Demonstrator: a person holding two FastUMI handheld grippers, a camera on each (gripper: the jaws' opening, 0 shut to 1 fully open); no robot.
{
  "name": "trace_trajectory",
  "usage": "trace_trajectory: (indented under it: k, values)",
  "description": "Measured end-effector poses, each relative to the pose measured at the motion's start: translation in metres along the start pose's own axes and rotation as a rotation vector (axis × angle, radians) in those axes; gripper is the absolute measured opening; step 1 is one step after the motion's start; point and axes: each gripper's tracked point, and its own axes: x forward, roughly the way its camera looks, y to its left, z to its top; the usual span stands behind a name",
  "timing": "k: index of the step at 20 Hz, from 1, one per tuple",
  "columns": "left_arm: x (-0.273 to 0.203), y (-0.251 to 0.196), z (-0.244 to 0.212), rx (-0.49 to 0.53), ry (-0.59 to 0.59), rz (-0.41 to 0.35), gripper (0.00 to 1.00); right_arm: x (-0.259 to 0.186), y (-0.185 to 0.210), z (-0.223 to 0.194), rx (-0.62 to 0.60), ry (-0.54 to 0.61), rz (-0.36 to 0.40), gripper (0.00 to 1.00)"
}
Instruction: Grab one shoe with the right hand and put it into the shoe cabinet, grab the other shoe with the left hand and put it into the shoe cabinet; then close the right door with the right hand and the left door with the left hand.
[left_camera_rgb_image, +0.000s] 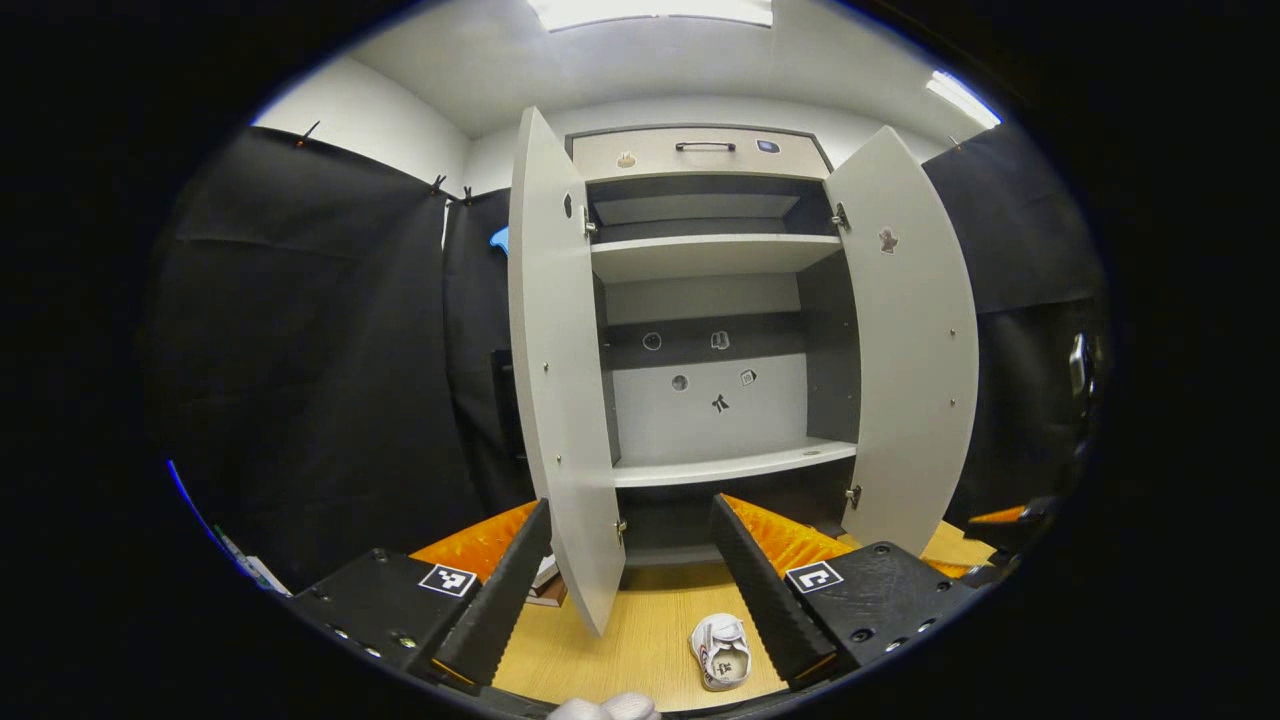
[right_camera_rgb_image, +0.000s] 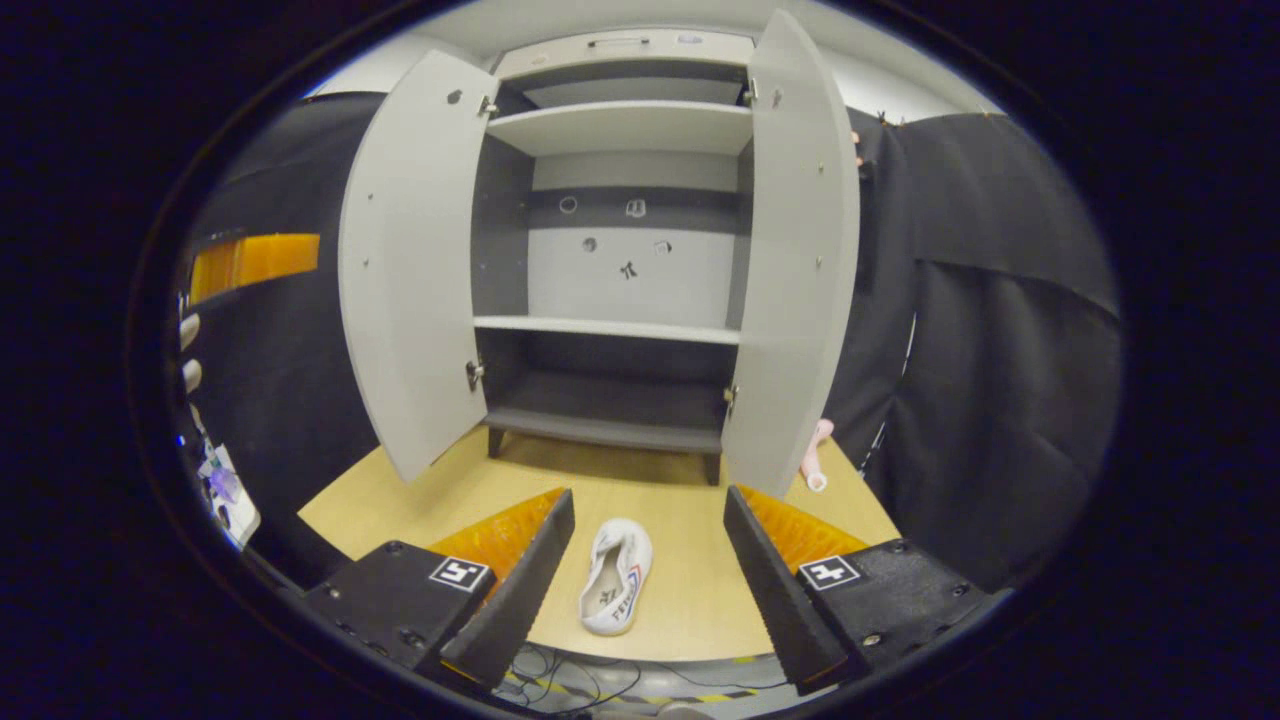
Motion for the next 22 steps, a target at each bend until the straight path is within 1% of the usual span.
trace_trajectory:
  k: [2,3,4,5,7,8,9,11,13,16,17,19,21,22]
  values:
    - [0.000,-0.001,-0.007,0.008,0.012,0.001,0.96,0.019,0.010,-0.041,0.005,0.095,0.020,0.98]
    - [0.001,-0.001,-0.009,0.014,0.017,0.004,0.96,0.029,0.015,-0.061,0.017,0.141,0.031,0.96]
    - [-0.001,-0.001,-0.010,0.019,0.022,0.006,0.96,0.036,0.019,-0.080,0.034,0.183,0.039,0.98]
    - [-0.001,-0.001,-0.010,0.024,0.023,0.010,0.96,0.042,0.027,-0.096,0.058,0.223,0.056,0.98]
    - [-0.001,0.001,-0.012,0.033,0.026,0.016,0.96,0.061,0.041,-0.120,0.091,0.275,0.077,0.97]
    - [-0.002,0.003,-0.012,0.037,0.031,0.018,1.00,0.070,0.047,-0.129,0.103,0.301,0.084,0.97]
    - [-0.003,0.005,-0.012,0.041,0.033,0.024,0.96,0.079,0.052,-0.135,0.114,0.306,0.093,0.97]
    - [-0.003,0.009,-0.012,0.050,0.036,0.035,0.96,0.099,0.061,-0.146,0.111,0.331,0.103,0.97]
    - [-0.004,0.013,-0.012,0.052,0.043,0.043,0.96,0.117,0.071,-0.157,0.161,0.360,0.114,0.94]
    - [-0.004,0.017,-0.014,0.059,0.052,0.062,0.96,0.145,0.069,-0.164,0.161,0.382,0.090,0.93]
    - [-0.003,0.019,-0.016,0.056,0.055,0.062,0.96,0.154,0.069,-0.165,0.160,0.387,0.085,0.92]
    - [-0.002,0.024,-0.017,0.055,0.053,0.060,0.96,0.172,0.064,-0.168,0.164,0.403,0.052,0.92]
    - [0.003,0.024,-0.019,0.062,0.060,0.065,0.96,0.192,0.065,-0.172,0.171,0.413,0.041,0.92]
    - [0.006,0.024,-0.021,0.061,0.064,0.065,0.96,0.202,0.065,-0.172,0.159,0.412,0.039,0.88]
